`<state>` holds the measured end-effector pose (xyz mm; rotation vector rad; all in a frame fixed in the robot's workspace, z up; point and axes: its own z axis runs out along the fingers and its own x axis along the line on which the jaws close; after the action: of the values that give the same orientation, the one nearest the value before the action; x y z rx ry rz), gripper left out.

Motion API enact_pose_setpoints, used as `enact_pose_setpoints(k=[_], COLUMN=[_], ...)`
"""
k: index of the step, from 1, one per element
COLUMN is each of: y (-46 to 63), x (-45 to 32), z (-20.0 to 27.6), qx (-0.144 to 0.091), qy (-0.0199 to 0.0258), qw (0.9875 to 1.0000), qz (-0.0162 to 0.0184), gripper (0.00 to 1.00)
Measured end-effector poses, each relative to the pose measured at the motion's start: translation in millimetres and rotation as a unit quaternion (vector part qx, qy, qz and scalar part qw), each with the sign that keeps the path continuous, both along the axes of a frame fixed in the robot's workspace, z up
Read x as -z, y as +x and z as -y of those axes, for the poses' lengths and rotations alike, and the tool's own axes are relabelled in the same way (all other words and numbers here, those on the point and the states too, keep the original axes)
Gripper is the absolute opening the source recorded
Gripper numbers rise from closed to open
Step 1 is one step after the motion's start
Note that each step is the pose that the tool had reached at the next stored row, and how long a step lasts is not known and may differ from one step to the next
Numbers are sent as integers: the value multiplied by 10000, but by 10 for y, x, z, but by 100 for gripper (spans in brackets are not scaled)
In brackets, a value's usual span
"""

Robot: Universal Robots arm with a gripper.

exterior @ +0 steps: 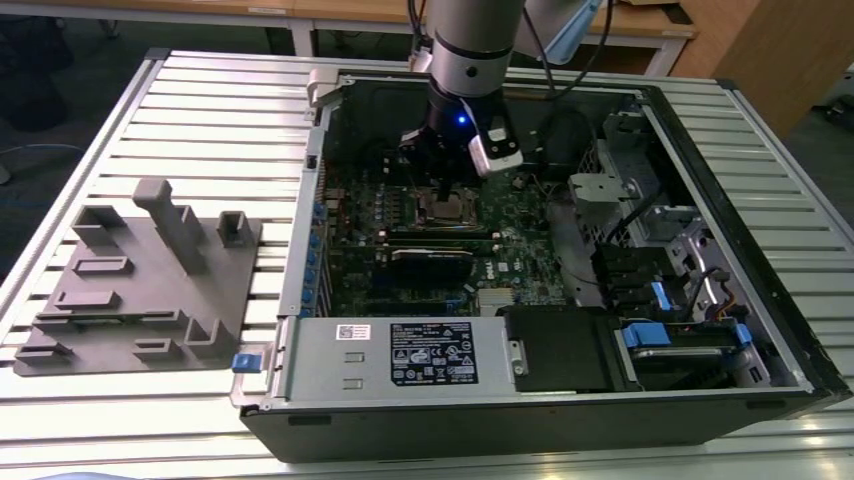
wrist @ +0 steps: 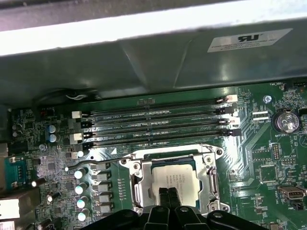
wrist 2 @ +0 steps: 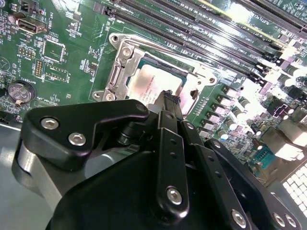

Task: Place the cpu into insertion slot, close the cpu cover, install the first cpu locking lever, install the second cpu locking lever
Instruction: 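Close the cpu cover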

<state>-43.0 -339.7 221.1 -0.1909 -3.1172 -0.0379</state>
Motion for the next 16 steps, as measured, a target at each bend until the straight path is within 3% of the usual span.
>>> enact_pose_setpoints(k=[16], y=[-31], x=[-15], z=[0], qx=[0], qy=[1], qw=[10000], qz=[1], gripper=[11])
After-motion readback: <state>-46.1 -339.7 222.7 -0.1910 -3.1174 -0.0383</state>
